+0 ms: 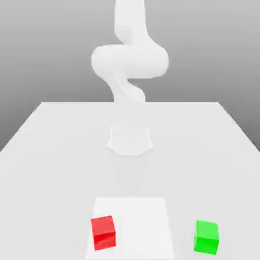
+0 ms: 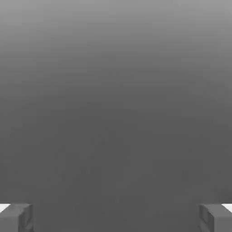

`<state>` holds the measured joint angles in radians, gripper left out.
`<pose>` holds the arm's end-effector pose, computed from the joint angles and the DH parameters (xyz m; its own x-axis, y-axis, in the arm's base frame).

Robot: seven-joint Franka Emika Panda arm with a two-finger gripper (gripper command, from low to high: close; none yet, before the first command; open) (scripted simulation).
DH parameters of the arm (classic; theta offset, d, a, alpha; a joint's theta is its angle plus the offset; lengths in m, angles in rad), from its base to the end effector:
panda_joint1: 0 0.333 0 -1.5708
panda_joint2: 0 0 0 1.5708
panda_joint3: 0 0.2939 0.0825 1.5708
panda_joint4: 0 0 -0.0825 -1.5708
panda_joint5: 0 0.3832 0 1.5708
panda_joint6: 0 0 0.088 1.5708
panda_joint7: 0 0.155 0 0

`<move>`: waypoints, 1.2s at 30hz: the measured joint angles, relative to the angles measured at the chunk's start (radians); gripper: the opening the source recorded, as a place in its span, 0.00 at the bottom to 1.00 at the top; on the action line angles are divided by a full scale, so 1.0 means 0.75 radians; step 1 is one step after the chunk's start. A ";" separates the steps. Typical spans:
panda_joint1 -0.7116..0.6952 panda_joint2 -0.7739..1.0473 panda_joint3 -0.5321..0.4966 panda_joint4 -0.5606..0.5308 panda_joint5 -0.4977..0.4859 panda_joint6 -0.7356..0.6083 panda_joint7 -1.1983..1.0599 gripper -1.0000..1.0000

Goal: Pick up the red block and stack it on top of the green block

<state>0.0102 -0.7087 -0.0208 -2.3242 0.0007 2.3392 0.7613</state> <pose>0.4264 -0.0062 0.6172 0.5386 -0.6997 0.4694 -0.5210 -0.7144 -0.4670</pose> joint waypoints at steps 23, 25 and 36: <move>0.017 1.120 -0.170 -0.294 0.077 0.482 -0.522 0.50; 0.003 1.216 -0.154 -0.293 0.099 0.550 -0.552 0.50; -0.046 1.403 -0.096 -0.268 0.150 0.701 -0.594 0.00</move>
<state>-0.0243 0.3437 -0.0925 -2.5251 0.1128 2.8651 0.3157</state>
